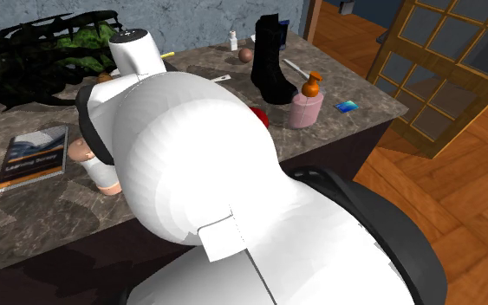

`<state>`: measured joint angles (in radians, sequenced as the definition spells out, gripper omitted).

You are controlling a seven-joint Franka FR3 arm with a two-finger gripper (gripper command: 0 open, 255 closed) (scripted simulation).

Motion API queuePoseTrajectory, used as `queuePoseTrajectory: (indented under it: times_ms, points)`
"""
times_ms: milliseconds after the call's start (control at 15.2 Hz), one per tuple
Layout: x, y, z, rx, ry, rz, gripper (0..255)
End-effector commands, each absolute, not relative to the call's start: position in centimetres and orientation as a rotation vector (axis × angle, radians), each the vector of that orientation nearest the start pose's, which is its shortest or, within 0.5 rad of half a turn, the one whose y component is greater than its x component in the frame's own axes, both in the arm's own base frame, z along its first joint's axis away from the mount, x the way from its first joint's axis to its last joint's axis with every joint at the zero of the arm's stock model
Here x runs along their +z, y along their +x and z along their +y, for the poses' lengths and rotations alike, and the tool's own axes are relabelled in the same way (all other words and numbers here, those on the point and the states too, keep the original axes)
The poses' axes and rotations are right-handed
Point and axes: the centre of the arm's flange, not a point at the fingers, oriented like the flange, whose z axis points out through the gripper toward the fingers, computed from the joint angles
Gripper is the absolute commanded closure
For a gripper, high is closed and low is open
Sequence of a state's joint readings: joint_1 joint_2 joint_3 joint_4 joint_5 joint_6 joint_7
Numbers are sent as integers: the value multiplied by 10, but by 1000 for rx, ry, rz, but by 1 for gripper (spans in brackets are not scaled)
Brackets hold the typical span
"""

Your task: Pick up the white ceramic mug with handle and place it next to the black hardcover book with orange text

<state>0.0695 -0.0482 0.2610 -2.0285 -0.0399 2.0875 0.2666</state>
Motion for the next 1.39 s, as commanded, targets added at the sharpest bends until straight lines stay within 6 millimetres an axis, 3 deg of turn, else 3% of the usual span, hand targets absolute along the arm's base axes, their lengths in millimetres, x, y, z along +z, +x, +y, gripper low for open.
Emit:
queuePoseTrajectory:
  times_ms: [0,396,1320]
  points:
    - [478,522,179,-181,-3149,-129,255]
    - [478,522,179,-181,-3149,-129,255]
    - [551,522,179,-181,-3149,-129,255]
